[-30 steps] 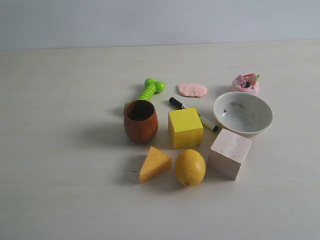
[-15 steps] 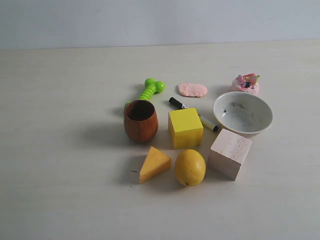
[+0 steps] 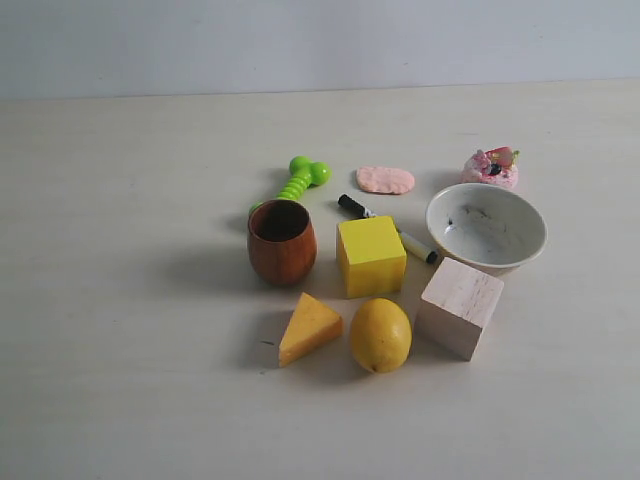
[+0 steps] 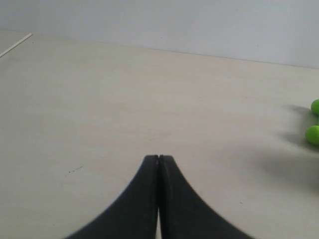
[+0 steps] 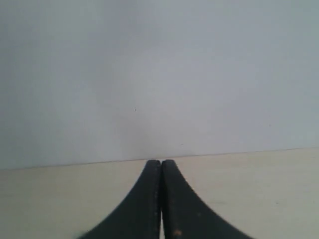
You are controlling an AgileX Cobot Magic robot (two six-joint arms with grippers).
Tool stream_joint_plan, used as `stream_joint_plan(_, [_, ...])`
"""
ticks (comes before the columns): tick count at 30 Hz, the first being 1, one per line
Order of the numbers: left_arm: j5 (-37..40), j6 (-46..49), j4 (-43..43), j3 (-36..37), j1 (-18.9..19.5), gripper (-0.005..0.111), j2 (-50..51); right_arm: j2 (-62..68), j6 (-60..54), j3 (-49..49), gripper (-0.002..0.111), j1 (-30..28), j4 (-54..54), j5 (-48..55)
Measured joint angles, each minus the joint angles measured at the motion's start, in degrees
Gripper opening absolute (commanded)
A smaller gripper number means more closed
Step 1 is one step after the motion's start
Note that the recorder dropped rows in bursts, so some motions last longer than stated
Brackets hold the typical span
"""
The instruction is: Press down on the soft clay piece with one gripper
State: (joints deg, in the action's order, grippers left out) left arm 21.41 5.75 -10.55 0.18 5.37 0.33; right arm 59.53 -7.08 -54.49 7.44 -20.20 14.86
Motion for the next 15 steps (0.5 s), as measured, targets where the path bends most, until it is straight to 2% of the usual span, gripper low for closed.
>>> stream_joint_plan(6, [0.0, 0.0, 0.0, 0.0, 0.0, 0.000, 0.0, 5.4, -0.1, -4.7, 0.000, 0.0, 0.8, 1.7])
stream_joint_plan(15, [0.0, 0.0, 0.0, 0.0, 0.0, 0.000, 0.0, 20.4, 2.0, -23.1, 0.000, 4.2, 8.0, 20.0])
